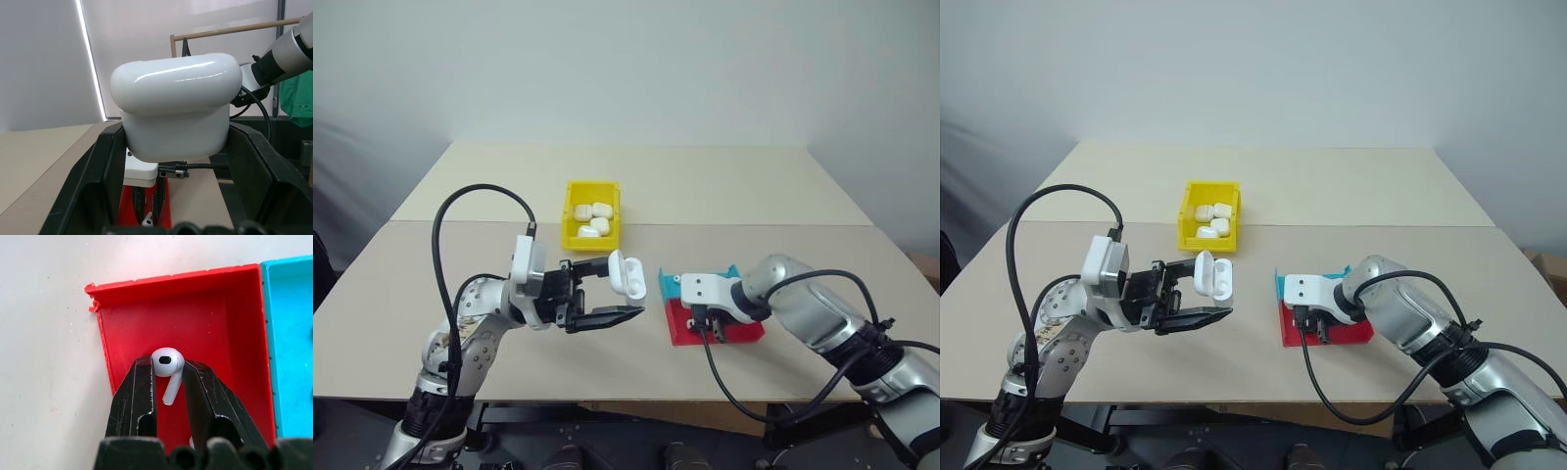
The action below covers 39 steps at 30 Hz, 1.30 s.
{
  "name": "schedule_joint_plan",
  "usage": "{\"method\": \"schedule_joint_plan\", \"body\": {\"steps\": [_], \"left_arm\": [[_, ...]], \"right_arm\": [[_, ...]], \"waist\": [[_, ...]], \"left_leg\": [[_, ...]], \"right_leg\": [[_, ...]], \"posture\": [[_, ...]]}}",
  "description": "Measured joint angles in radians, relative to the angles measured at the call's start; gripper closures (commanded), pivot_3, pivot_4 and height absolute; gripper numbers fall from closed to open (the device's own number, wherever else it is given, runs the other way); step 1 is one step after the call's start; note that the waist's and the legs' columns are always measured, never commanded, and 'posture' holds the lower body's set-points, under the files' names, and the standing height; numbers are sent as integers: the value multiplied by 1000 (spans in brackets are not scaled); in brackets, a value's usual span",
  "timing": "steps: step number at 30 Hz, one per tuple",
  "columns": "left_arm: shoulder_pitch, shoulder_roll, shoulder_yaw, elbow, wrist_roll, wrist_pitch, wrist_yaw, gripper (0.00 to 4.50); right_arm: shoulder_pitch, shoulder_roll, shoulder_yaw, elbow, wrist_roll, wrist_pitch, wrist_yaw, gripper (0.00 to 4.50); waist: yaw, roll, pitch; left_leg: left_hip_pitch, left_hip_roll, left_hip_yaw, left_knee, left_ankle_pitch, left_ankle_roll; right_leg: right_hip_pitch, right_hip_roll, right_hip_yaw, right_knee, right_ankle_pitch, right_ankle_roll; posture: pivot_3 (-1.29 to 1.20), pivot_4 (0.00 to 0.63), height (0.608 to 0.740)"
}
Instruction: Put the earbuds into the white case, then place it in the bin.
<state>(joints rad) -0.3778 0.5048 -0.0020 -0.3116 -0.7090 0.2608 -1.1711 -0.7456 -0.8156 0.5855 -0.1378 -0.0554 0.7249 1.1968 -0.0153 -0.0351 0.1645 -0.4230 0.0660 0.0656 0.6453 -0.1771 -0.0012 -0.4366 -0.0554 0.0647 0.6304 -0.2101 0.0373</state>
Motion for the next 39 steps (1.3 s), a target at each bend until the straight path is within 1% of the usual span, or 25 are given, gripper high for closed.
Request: {"method": "schedule_joint_plan", "body": {"steps": [3, 4, 7, 8, 9, 10, 13, 16, 17, 19, 22, 25, 32, 39], "left_arm": [[-1, 1, 1, -1, -2, 2, -1, 1736], [-3, 1, 0, -1, -4, 4, -2, 1736], [-12, -7, 0, -3, -24, 8, -7, 1736], [-19, -16, -2, -3, -32, 11, -8, 1736], [-22, -20, -3, -3, -38, 14, -8, 1736], [-32, -26, -6, -4, -42, 25, -8, 1736], [-45, -27, -7, -4, -49, 46, -5, 1736], [-70, -43, -16, -4, -55, 62, 7, 1736], [-84, -48, -22, -5, -56, 73, 13, 1736], [-102, -56, -26, -9, -57, 87, 26, 1736], [-127, -56, -48, -9, -45, 111, 45, 1736], [-136, -57, -60, -9, -39, 126, 55, 1736], [-163, -61, -64, -9, -38, 138, 62, 1736], [-164, -60, -65, -6, -38, 137, 46, 1736]], "right_arm": [[27, -8, -48, -43, 30, 40, 1, 3886], [39, -13, -93, -74, 61, 72, 1, 3886], [71, -6, -318, -192, 194, 194, -14, 3886], [105, 36, -455, -243, 250, 225, -51, 3886], [128, 77, -536, -273, 283, 236, -79, 3886], [180, 158, -672, -325, 339, 241, -131, 3886], [245, 293, -858, -399, 463, 244, -229, 3886], [229, 421, -1037, -477, 674, 287, -351, 3886], [215, 441, -1067, -501, 744, 303, -387, 3886], [201, 452, -1092, -550, 877, 328, -454, 3886], [203, 453, -1075, -594, 1043, 352, -558, 3886], [218, 433, -1028, -611, 1128, 352, -627, 3886], [253, 373, -939, -617, 1199, 297, -709, 3886], [271, 319, -864, -617, 1206, 220, -736, 3886]], "waist": [[1, 0, 0], [1, 0, 0], [2, 0, 0], [3, -1, 0], [4, -1, -1], [4, -2, -1], [3, -1, -1], [-3, -1, -1], [-4, -1, -1], [-6, -1, -1], [-7, -1, -1], [-8, -1, -1], [-9, -1, -1], [-9, -1, -1]], "left_leg": [[-1, 0, 0, 0, 0, 0], [-1, 0, 0, 0, 0, 0], [-1, 0, 0, 0, 0, 0], [-1, 0, -1, 0, 0, 0], [0, 0, -2, 0, 0, 0], [0, 1, -3, 0, 0, 0], [0, 1, -4, 0, 0, 0], [0, 1, -4, 0, 0, 0], [0, 1, -4, 0, 0, 0], [1, 1, -4, -1, 0, 0], [1, 1, -4, -1, 0, 0], [0, 1, -4, -1, 0, 0], [0, 1, -4, -1, 0, 0], [0, 1, -4, -1, 0, 0]], "right_leg": [[-1, 0, 0, 0, 0, 0], [-1, 0, 0, 0, 0, 1], [0, 0, 0, 0, 2, 3], [0, 0, -1, -1, 2, 3], [2, 0, -2, -1, 2, 4], [2, 1, -3, -1, 2, 4], [2, 1, -3, 0, 3, 5], [2, 1, -2, 0, 3, 5], [2, 1, -2, 0, 3, 5], [2, 1, -2, 0, 3, 4], [2, 1, -2, 0, 1, 2], [2, 1, -2, 0, 0, 0], [2, 1, -2, -1, 0, -1], [2, 1, -2, -1, -1, -1]], "posture": [[0, 150, 740], [0, 150, 740], [0, 150, 740], [0, 150, 740], [0, 150, 740], [0, 150, 740], [0, 150, 740], [0, 150, 740], [0, 150, 740], [0, 150, 740], [0, 150, 740], [0, 150, 740], [0, 150, 740], [0, 150, 740]]}}
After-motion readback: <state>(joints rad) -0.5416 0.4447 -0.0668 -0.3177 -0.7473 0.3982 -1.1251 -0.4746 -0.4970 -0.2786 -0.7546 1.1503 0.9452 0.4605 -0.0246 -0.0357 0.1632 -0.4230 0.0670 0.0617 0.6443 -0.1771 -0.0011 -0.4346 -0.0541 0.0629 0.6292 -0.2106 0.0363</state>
